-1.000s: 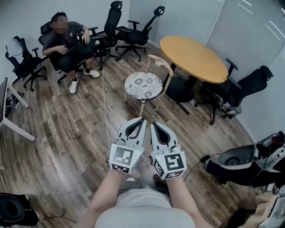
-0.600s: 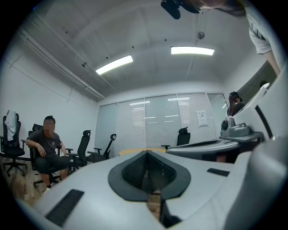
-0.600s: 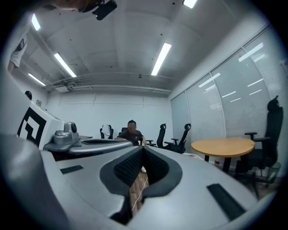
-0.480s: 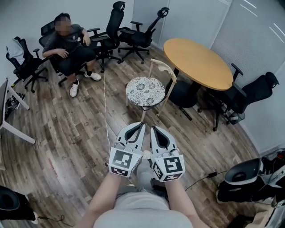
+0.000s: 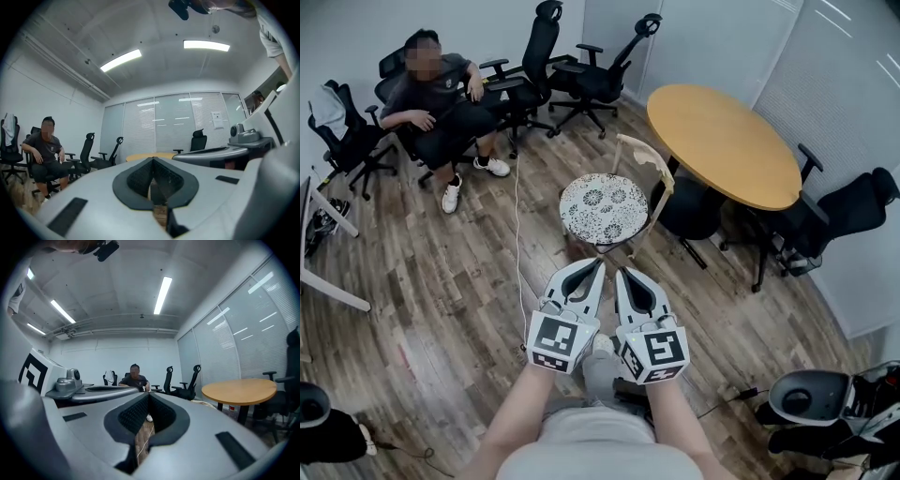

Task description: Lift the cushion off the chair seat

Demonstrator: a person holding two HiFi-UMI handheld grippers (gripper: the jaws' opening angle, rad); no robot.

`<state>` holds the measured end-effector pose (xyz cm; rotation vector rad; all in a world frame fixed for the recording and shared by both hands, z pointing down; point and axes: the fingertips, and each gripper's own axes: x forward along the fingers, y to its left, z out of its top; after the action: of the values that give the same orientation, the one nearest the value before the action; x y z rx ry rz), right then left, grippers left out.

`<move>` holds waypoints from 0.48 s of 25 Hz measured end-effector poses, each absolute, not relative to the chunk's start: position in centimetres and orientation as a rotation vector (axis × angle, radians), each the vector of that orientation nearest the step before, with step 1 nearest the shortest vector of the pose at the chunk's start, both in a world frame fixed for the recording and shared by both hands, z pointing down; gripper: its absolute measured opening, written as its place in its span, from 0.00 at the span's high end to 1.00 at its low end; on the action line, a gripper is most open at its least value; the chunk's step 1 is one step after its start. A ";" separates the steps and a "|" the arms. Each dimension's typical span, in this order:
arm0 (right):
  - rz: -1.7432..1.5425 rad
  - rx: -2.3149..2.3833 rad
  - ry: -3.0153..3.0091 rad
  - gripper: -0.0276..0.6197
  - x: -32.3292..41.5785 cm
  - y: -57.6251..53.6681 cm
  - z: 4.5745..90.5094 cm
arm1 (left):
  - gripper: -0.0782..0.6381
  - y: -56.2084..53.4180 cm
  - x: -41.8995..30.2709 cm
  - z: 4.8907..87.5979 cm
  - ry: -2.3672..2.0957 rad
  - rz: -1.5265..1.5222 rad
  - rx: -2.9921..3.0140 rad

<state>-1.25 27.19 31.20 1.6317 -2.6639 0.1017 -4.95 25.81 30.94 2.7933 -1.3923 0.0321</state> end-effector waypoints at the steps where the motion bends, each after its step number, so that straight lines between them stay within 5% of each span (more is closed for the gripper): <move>1: 0.107 1.629 -2.667 0.92 -0.9 26.1 31.4 | 0.89 24.7 -4.7 31.1 -1.400 0.032 2.790; 12: 0.147 1.503 -2.731 0.92 2.1 14.4 30.9 | 0.90 13.0 -1.3 31.1 -1.477 0.069 2.730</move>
<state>2.07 14.42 30.87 1.5029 -2.7311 0.1475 -1.28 13.03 31.15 2.7303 -1.4766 0.0691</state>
